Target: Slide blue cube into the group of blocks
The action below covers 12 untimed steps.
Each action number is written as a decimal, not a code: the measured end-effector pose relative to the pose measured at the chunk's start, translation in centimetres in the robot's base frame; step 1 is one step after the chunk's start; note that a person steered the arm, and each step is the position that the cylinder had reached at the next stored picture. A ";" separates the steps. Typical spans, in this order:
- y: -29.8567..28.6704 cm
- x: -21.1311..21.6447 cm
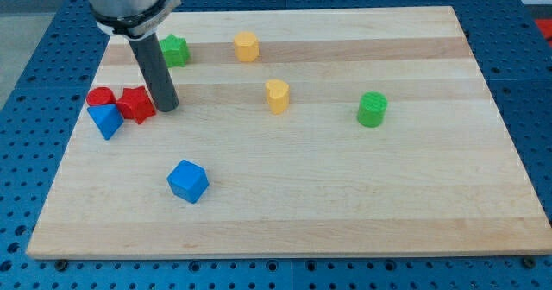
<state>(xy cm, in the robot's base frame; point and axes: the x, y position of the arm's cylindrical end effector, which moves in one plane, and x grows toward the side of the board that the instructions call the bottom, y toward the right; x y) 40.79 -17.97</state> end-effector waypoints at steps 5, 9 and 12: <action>2.6 3.0; 7.1 3.2; 12.3 7.2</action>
<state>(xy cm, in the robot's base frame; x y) 47.96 -5.65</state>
